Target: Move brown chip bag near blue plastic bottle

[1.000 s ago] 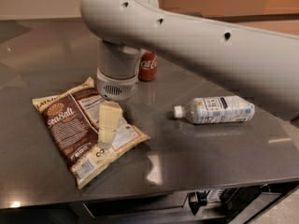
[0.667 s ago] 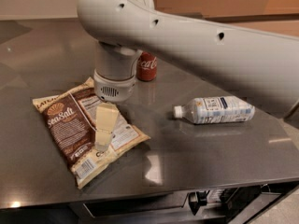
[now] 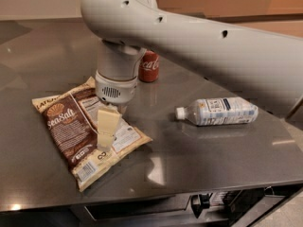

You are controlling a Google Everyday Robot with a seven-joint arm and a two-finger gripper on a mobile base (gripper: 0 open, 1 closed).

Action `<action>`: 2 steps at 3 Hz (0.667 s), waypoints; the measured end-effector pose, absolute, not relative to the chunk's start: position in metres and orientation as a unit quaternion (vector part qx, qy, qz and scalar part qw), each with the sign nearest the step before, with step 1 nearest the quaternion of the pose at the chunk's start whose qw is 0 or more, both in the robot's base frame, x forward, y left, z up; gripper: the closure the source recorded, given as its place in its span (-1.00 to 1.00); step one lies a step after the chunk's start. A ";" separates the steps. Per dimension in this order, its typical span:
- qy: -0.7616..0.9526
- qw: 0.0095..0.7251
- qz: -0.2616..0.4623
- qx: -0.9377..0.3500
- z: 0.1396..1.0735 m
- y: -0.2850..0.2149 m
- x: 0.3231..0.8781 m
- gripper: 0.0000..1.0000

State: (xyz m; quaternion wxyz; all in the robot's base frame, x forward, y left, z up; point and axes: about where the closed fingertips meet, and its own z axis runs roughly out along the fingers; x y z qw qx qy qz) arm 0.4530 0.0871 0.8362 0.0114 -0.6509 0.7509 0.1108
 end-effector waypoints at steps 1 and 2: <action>0.754 0.007 0.115 -0.647 0.835 0.082 0.451 0.28; 0.754 0.007 0.115 -0.647 0.839 0.082 0.451 0.76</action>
Offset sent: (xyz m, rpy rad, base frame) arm -0.0012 -0.0326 0.0290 0.0196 -0.0149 -0.0205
